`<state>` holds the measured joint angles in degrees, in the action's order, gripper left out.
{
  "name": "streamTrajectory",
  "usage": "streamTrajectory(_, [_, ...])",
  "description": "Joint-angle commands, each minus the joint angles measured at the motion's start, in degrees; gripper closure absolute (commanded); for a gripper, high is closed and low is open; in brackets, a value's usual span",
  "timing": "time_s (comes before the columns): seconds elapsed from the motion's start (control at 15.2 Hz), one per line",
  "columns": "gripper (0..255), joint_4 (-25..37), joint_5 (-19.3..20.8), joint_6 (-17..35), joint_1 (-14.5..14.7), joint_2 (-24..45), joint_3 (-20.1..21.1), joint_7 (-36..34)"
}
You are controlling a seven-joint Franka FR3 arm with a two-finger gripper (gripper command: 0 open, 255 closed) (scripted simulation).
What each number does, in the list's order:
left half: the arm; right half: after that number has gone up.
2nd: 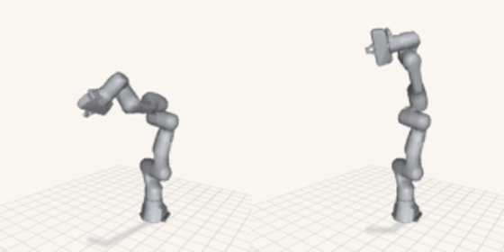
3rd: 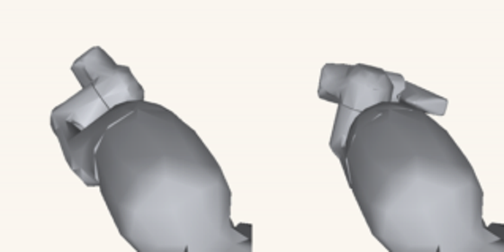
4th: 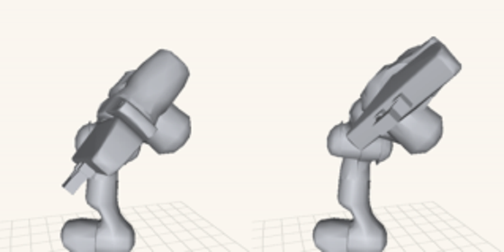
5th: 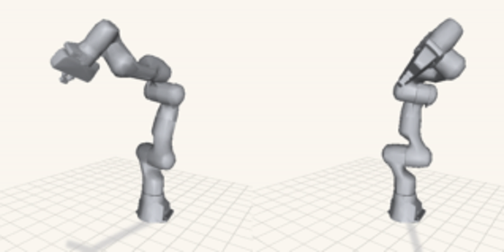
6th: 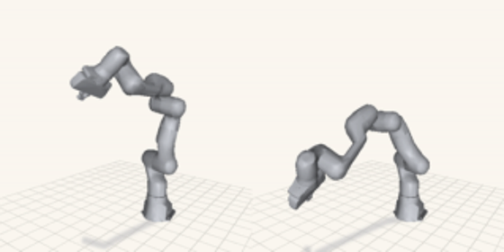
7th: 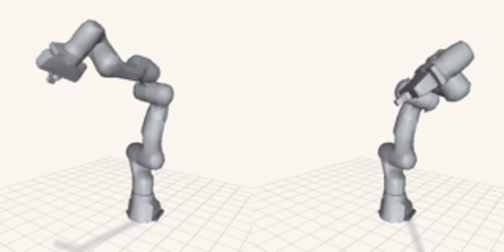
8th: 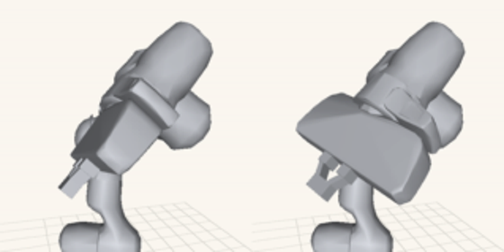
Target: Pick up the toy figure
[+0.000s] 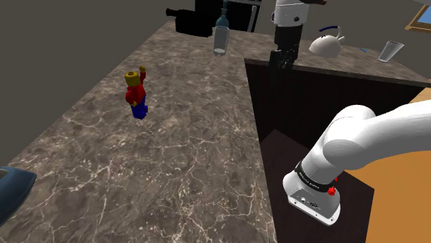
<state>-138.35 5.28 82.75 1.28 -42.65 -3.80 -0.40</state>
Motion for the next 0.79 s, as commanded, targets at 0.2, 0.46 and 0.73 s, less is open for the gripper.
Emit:
streamTrajectory(0.2, [0, 1.76, -3.49, 0.96, 1.03, 2.41, 3.63, -5.57])
streamTrajectory(0.46, [0, 5.12, -7.45, 2.51, 2.11, 6.62, 8.25, -12.81])
streamTrajectory(0.73, [0, 9.6, -10.4, 4.14, 2.88, 11.81, 12.56, -19.93])
